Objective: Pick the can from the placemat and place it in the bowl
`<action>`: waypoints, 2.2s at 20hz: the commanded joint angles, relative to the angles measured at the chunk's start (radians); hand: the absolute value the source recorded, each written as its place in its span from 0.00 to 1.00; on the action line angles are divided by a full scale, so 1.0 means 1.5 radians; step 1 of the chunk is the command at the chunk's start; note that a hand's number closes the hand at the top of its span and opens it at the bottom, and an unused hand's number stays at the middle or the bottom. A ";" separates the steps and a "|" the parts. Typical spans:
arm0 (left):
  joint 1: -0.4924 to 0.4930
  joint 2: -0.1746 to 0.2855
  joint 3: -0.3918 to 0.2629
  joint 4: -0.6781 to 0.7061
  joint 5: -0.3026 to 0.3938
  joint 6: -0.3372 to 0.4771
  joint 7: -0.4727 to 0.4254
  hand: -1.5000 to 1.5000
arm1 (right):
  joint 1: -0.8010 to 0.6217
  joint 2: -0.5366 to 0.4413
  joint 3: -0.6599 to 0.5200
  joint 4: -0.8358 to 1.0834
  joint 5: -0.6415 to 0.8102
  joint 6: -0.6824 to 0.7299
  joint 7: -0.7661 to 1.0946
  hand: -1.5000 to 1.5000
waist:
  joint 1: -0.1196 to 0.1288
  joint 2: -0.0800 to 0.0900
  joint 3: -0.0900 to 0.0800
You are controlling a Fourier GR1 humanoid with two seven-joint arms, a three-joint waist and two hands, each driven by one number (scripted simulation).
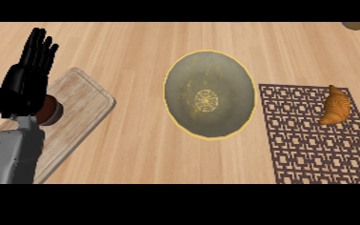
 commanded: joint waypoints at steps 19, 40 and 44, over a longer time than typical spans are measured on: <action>0.062 0.003 0.016 -0.028 -0.004 -0.002 -0.019 0.50 | 0.019 0.272 0.192 -0.228 -0.080 0.134 0.247 1.00 | -0.042 -0.008 0.000; 0.050 0.013 0.035 -0.042 0.016 -0.015 0.008 0.50 | 0.127 0.498 0.098 -0.159 -0.108 -0.017 0.375 0.00 | -0.034 -0.005 0.001; 0.029 0.009 0.027 -0.039 -0.001 0.004 0.013 0.50 | 0.119 0.483 0.020 -0.137 -0.140 -0.093 0.341 0.00 | -0.036 -0.003 0.001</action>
